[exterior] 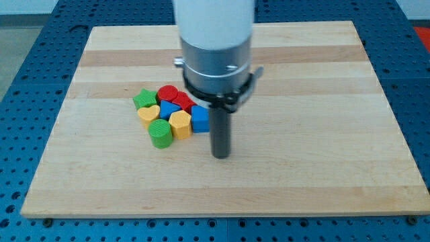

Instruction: Move line of blocks towards bottom right

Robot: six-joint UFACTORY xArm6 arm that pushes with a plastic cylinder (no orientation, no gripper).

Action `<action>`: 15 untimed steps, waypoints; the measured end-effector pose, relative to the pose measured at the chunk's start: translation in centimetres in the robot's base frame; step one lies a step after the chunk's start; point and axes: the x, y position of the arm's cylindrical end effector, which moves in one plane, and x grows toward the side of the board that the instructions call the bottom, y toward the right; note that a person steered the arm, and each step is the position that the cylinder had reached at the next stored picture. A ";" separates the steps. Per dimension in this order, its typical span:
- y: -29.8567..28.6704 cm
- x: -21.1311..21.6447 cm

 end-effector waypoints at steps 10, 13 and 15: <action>-10.1 -4.6; -5.1 -4.3; -13.7 -4.0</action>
